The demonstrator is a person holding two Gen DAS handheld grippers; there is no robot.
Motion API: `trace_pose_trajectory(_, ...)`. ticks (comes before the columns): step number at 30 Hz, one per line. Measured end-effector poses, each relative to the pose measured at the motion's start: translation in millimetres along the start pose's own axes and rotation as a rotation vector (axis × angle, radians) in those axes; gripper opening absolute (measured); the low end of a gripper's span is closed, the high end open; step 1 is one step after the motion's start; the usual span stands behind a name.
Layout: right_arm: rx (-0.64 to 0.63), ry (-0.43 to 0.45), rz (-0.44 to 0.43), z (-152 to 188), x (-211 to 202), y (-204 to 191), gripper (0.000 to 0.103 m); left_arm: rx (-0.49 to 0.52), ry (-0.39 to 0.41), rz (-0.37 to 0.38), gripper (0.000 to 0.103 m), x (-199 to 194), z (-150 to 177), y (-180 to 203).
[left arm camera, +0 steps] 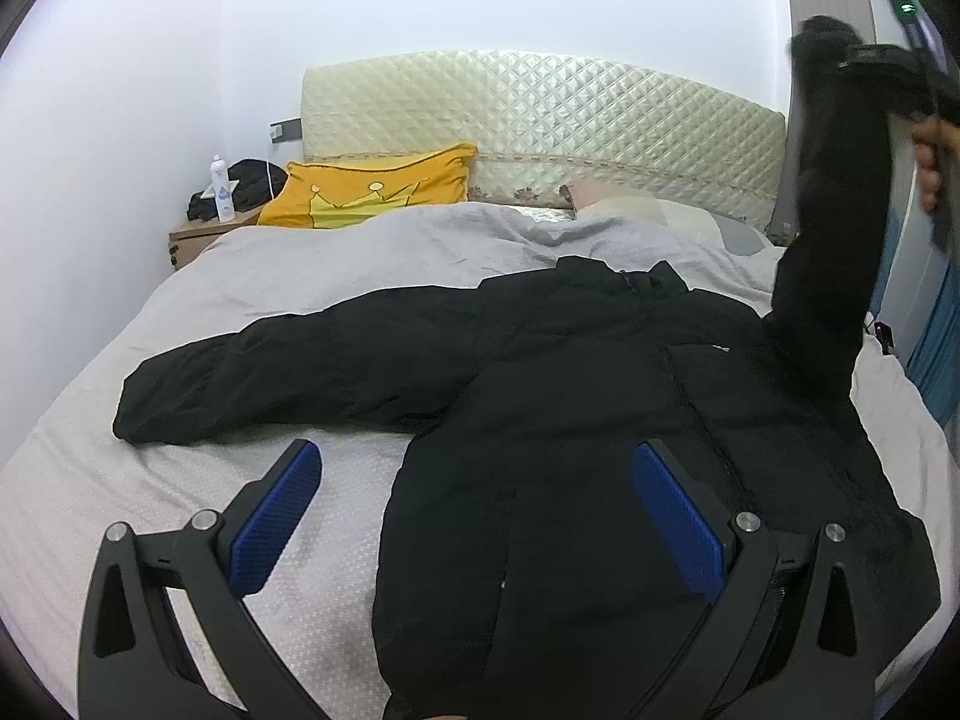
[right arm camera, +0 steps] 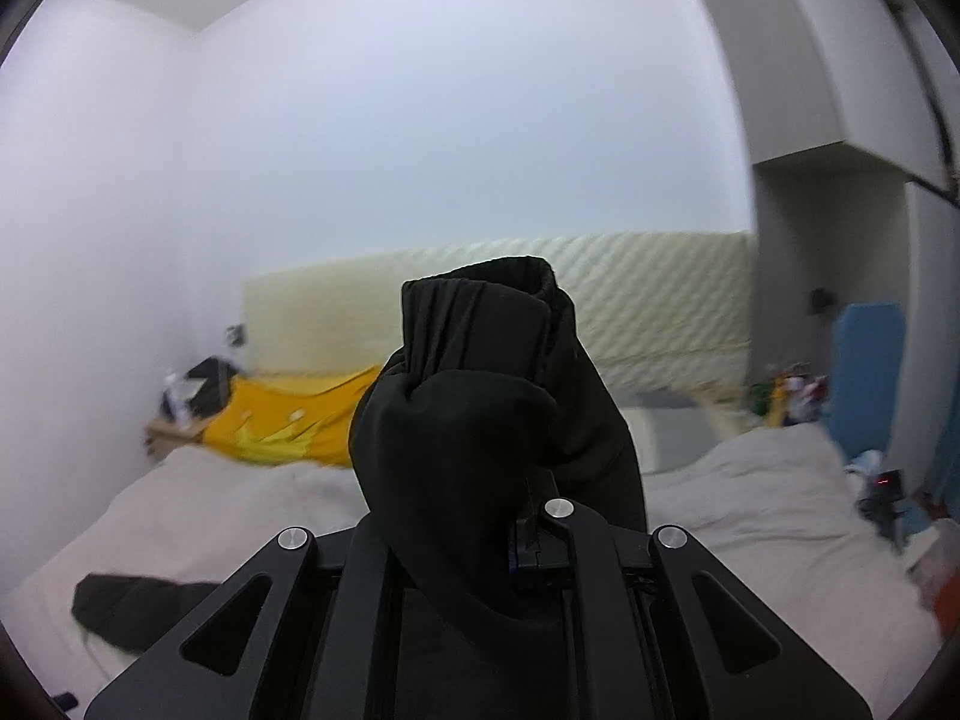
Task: Fold large clothes
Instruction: 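Fold the held sleeve across the jacket body toward the left gripper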
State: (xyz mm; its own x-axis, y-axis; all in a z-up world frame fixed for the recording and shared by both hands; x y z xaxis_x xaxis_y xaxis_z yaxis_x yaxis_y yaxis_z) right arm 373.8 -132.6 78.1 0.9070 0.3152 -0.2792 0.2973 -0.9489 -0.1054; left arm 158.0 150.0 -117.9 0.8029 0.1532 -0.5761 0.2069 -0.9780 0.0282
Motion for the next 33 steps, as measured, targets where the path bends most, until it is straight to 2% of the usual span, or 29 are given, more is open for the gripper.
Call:
trace_pose_trajectory(8, -0.061, -0.126, -0.155, 76, 50, -108, 0.009, 0.008, -0.003, -0.002, 0.103, 5, 0, -12)
trace_pose_trajectory(12, -0.090, -0.203, -0.222, 122, 73, -147, 0.011, 0.000, -0.028, 0.012, 0.103, 13, 3, -15)
trace_pose_trajectory(15, -0.110, -0.296, -0.257, 162, 88, -170, 0.011, -0.004, -0.038, 0.011, 0.103, 18, 4, -17)
trace_pose_trajectory(19, -0.144, -0.389, -0.278, 208, 100, -198, 0.012, -0.009, -0.051, 0.014, 0.103, 24, 5, -20)
trace_pose_trajectory(25, -0.150, -0.497, -0.278, 260, 116, -203, 0.012, -0.008, -0.060, 0.015, 0.103, 27, 7, -20)
trace_pose_trajectory(30, -0.136, -0.540, -0.278, 272, 119, -195, 0.014, -0.019, -0.070, 0.020, 0.103, 28, 7, -20)
trace_pose_trajectory(33, -0.101, -0.542, -0.292, 265, 113, -190, 0.031, -0.024, -0.069, 0.022, 0.103, 26, 5, -17)
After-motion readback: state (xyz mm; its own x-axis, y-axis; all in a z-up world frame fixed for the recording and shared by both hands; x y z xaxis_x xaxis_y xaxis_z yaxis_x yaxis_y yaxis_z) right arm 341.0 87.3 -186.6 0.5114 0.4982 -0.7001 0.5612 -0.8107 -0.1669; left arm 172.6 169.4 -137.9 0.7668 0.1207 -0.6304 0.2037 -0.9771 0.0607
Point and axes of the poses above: each gripper's, at about its wrist camera, not at the fingertips, and x roughly the way its jaws point, y to its right, z to its underside, the point moved 3 cm from there along x, roughly the way its jaws point
